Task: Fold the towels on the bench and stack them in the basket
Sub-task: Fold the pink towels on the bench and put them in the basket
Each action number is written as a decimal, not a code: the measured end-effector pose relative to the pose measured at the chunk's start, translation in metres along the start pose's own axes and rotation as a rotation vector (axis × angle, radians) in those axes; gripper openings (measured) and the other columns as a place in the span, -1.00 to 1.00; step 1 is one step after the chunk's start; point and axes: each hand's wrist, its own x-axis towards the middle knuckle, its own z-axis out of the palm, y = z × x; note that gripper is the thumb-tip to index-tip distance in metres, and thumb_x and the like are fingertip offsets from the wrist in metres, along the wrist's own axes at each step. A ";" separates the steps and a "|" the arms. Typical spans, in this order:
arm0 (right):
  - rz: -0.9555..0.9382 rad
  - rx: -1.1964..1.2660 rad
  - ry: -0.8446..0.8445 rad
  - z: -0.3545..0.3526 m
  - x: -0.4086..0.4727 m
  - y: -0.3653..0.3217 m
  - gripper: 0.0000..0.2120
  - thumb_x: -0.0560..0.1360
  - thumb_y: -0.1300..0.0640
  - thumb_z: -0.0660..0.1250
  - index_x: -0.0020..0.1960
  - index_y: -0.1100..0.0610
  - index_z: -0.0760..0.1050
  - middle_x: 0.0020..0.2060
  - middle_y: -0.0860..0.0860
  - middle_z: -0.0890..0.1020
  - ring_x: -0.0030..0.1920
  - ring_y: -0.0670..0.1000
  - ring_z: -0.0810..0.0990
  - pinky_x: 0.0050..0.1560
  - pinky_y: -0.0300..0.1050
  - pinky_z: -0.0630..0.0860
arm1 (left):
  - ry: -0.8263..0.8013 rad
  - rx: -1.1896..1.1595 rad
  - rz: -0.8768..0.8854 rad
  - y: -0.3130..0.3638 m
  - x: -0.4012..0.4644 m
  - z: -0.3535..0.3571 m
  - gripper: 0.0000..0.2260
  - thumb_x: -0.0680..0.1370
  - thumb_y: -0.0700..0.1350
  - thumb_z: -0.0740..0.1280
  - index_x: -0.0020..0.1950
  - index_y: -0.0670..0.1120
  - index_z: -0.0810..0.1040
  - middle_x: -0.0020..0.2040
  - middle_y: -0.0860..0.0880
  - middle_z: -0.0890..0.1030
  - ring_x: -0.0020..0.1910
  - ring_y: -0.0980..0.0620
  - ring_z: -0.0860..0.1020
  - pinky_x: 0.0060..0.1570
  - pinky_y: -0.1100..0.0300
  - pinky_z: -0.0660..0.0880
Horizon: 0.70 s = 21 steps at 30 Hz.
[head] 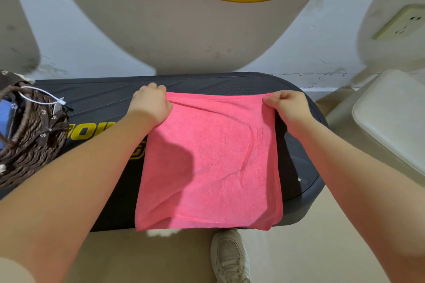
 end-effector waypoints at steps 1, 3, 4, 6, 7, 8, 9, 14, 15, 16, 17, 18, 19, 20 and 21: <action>0.053 0.078 -0.004 -0.001 0.004 -0.003 -0.77 0.45 0.25 0.37 -0.37 0.13 0.48 -0.41 0.02 0.50 -0.37 -0.06 0.42 -0.32 -0.22 0.38 | 0.016 -0.022 -0.006 -0.001 0.002 -0.001 -0.78 0.57 -0.15 0.13 0.09 -0.28 0.42 0.11 -0.27 0.44 0.11 -0.26 0.42 0.06 -0.02 0.35; 0.114 0.138 -0.004 -0.002 0.014 -0.007 -0.76 0.47 0.26 0.35 -0.37 0.13 0.47 -0.46 -0.01 0.51 -0.38 -0.06 0.42 -0.33 -0.24 0.39 | 0.044 -0.083 -0.023 -0.002 0.007 -0.002 -0.78 0.58 -0.16 0.12 0.09 -0.29 0.42 0.11 -0.28 0.43 0.09 -0.27 0.43 0.04 -0.04 0.36; 0.132 0.142 0.008 -0.001 0.021 -0.007 -0.76 0.46 0.26 0.36 -0.37 0.12 0.48 -0.49 -0.02 0.52 -0.38 -0.05 0.42 -0.34 -0.23 0.38 | 0.061 -0.119 -0.033 -0.002 0.011 -0.003 -0.79 0.58 -0.17 0.13 0.09 -0.29 0.42 0.12 -0.28 0.43 0.09 -0.27 0.43 0.03 -0.04 0.36; 0.133 0.117 0.051 0.002 0.033 -0.009 -0.74 0.44 0.27 0.38 -0.39 0.09 0.47 -0.52 -0.03 0.50 -0.42 -0.05 0.41 -0.39 -0.23 0.37 | 0.113 -0.204 -0.061 -0.002 0.019 -0.006 -0.81 0.57 -0.20 0.16 0.10 -0.29 0.44 0.13 -0.30 0.45 0.10 -0.27 0.44 0.03 -0.04 0.36; 0.117 0.091 0.074 0.004 0.040 -0.011 -0.73 0.43 0.28 0.38 -0.40 0.08 0.46 -0.52 -0.04 0.50 -0.46 -0.08 0.41 -0.43 -0.26 0.36 | 0.141 -0.244 -0.076 -0.002 0.024 -0.007 -0.82 0.57 -0.22 0.18 0.09 -0.29 0.45 0.12 -0.30 0.46 0.10 -0.27 0.44 0.03 -0.03 0.36; 0.095 0.064 0.098 0.005 0.046 -0.014 -0.72 0.43 0.30 0.38 -0.39 0.06 0.44 -0.50 -0.05 0.49 -0.49 -0.12 0.41 -0.46 -0.29 0.35 | 0.168 -0.278 -0.084 -0.002 0.029 -0.009 -0.84 0.56 -0.23 0.20 0.08 -0.28 0.45 0.12 -0.30 0.47 0.10 -0.27 0.44 0.04 -0.02 0.35; 0.059 0.047 0.122 0.006 0.052 -0.017 -0.72 0.42 0.31 0.37 -0.37 0.05 0.43 -0.46 -0.05 0.48 -0.49 -0.15 0.41 -0.45 -0.31 0.34 | 0.194 -0.310 -0.084 -0.003 0.034 -0.010 -0.84 0.55 -0.24 0.21 0.08 -0.28 0.45 0.12 -0.30 0.47 0.10 -0.26 0.44 0.05 -0.01 0.35; -0.046 -0.167 0.207 0.010 0.067 -0.024 -0.80 0.45 0.25 0.30 0.07 0.12 0.48 -0.16 -0.01 0.52 -0.13 0.01 0.49 -0.08 -0.13 0.41 | 0.278 -0.415 -0.152 0.000 0.046 -0.013 -0.65 0.52 -0.36 0.16 0.30 -0.19 0.33 0.32 -0.22 0.29 0.20 -0.21 0.39 0.21 -0.01 0.30; -0.047 -0.262 0.211 0.008 0.064 -0.022 -0.75 0.48 0.23 0.28 0.16 0.17 0.46 -0.04 0.05 0.52 -0.03 0.04 0.50 -0.03 -0.14 0.38 | 0.263 -0.394 -0.167 0.001 0.044 -0.010 -0.63 0.52 -0.34 0.17 0.32 -0.18 0.31 0.33 -0.21 0.27 0.25 -0.20 0.35 0.25 -0.02 0.27; -0.066 -0.333 0.224 0.006 0.059 -0.019 -0.75 0.49 0.25 0.25 0.16 0.20 0.45 0.05 0.11 0.53 0.05 0.08 0.51 -0.02 -0.15 0.35 | 0.241 -0.358 -0.151 0.002 0.038 -0.006 -0.65 0.51 -0.32 0.19 0.30 -0.19 0.33 0.32 -0.21 0.29 0.27 -0.20 0.33 0.25 -0.02 0.26; -0.100 -0.373 0.251 0.004 0.051 -0.015 -0.78 0.48 0.28 0.21 0.12 0.22 0.47 0.08 0.15 0.54 0.09 0.12 0.51 -0.03 -0.16 0.34 | 0.219 -0.322 -0.093 0.001 0.031 0.001 -0.70 0.51 -0.29 0.21 0.24 -0.20 0.37 0.26 -0.22 0.34 0.23 -0.21 0.34 0.21 -0.02 0.27; -0.116 -0.382 0.270 0.003 0.040 -0.012 -0.80 0.47 0.30 0.17 0.05 0.22 0.48 0.05 0.16 0.57 0.06 0.13 0.51 -0.05 -0.15 0.34 | 0.206 -0.294 0.002 0.000 0.021 0.007 -0.76 0.50 -0.28 0.23 0.17 -0.22 0.42 0.19 -0.23 0.39 0.17 -0.21 0.38 0.15 -0.01 0.30; -0.114 -0.380 0.272 0.002 0.028 -0.007 -0.82 0.46 0.31 0.15 -0.03 0.19 0.49 -0.03 0.13 0.59 -0.01 0.11 0.52 -0.10 -0.17 0.34 | 0.194 -0.283 0.108 -0.002 0.010 0.013 -0.81 0.48 -0.26 0.24 0.09 -0.24 0.45 0.09 -0.23 0.44 0.07 -0.21 0.42 0.08 -0.01 0.34; -0.086 -0.361 0.252 0.002 0.016 -0.002 -0.86 0.46 0.30 0.16 -0.12 0.14 0.46 -0.13 0.07 0.59 -0.12 0.05 0.51 -0.17 -0.21 0.34 | 0.177 -0.285 0.205 -0.005 -0.003 0.017 -0.83 0.47 -0.23 0.24 0.02 -0.26 0.47 -0.02 -0.22 0.48 -0.03 -0.20 0.46 0.01 -0.01 0.38; -0.057 -0.342 0.222 0.002 0.004 0.004 -0.87 0.46 0.28 0.19 -0.20 0.10 0.43 -0.24 -0.01 0.56 -0.21 -0.02 0.48 -0.25 -0.26 0.35 | 0.157 -0.301 0.280 -0.008 -0.017 0.020 -0.81 0.43 -0.19 0.23 -0.04 -0.27 0.48 -0.13 -0.19 0.48 -0.14 -0.17 0.47 -0.07 -0.01 0.42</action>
